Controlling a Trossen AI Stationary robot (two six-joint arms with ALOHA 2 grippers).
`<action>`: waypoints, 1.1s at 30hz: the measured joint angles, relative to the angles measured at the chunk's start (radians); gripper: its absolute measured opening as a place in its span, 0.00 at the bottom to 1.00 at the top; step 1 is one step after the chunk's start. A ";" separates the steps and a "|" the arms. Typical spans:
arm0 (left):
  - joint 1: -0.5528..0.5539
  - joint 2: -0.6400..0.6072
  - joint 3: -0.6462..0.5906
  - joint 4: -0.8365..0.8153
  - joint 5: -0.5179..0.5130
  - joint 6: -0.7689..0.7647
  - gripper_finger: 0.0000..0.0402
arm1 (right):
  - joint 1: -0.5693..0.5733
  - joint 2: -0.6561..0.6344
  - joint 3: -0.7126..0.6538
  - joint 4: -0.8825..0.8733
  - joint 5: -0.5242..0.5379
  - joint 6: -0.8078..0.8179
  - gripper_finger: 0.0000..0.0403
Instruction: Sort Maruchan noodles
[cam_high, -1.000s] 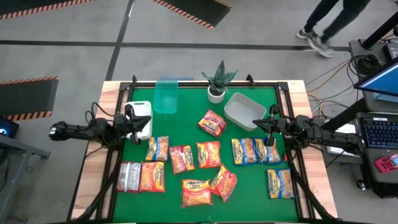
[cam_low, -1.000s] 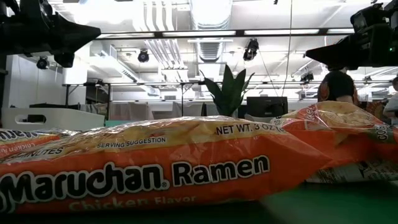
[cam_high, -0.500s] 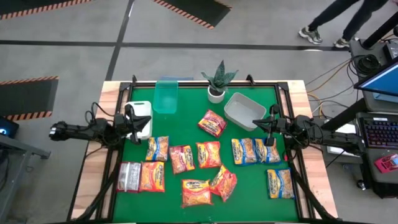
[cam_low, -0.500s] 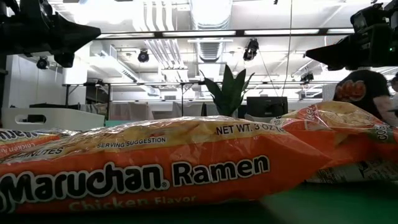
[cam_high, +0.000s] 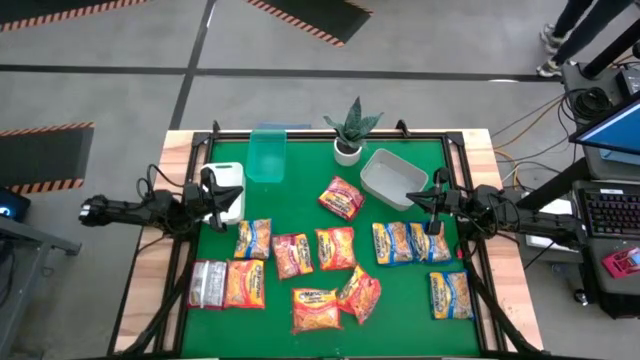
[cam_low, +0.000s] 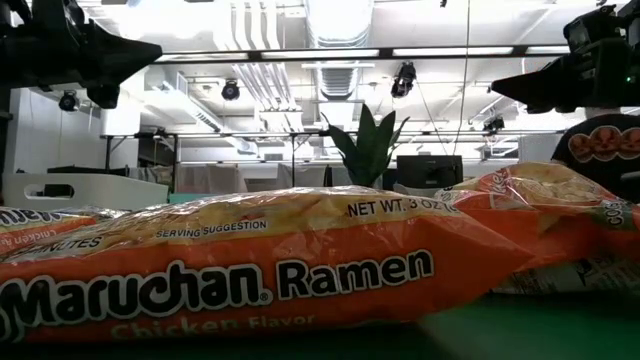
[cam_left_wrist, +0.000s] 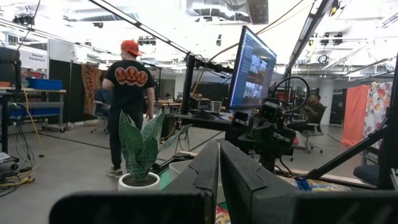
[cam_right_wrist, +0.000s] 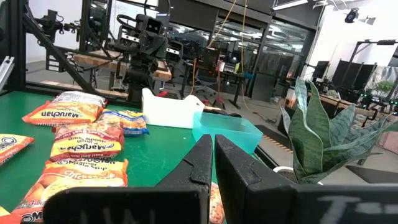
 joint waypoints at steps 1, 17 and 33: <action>0.000 0.000 0.000 0.000 0.000 0.000 0.00 | 0.000 0.000 0.000 0.000 0.000 0.000 0.02; 0.000 0.000 0.000 0.000 0.000 0.000 0.00 | 0.000 0.000 0.000 0.003 -0.001 0.229 0.02; 0.000 0.000 0.001 0.273 0.000 -0.366 0.00 | 0.000 0.000 0.000 0.007 0.001 0.631 0.02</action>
